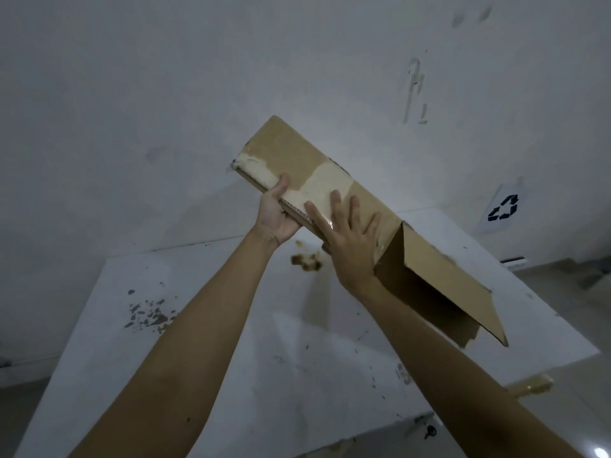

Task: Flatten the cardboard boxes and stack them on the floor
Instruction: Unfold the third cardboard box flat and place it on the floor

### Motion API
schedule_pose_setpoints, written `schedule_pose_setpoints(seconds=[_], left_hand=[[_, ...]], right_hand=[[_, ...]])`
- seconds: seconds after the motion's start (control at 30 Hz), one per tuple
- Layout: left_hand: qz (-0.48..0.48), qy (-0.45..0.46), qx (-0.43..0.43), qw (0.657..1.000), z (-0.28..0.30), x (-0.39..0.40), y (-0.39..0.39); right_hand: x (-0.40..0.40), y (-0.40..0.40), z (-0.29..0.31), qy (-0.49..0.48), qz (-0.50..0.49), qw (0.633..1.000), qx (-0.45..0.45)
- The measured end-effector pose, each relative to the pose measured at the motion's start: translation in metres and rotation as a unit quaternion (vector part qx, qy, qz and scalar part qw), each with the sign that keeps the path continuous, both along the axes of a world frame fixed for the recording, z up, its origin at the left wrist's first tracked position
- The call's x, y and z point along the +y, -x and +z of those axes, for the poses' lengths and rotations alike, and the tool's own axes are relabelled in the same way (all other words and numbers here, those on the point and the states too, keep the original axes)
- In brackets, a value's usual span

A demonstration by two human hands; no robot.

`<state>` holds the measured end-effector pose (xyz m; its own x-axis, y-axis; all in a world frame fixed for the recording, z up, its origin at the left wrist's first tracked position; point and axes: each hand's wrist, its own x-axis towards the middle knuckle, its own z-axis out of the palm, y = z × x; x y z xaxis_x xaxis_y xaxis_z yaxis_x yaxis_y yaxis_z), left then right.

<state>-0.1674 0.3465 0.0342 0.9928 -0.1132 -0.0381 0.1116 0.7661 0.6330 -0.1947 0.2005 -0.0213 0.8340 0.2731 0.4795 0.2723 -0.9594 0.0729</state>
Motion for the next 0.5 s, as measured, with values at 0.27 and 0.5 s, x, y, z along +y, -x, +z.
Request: schedule_pose_setpoints(seconds=[0.27, 0.5], left_hand=[[0.055, 0.052, 0.124, 0.989, -0.096, 0.019, 0.035], [0.142, -0.048, 0.251, 0.956, -0.158, 0.067, 0.063]], right_hand=[[0.008, 0.025, -0.073, 0.071, 0.072, 0.991, 0.086], [0.016, 0.054, -0.123, 0.109, 0.12, 0.948, 0.273]])
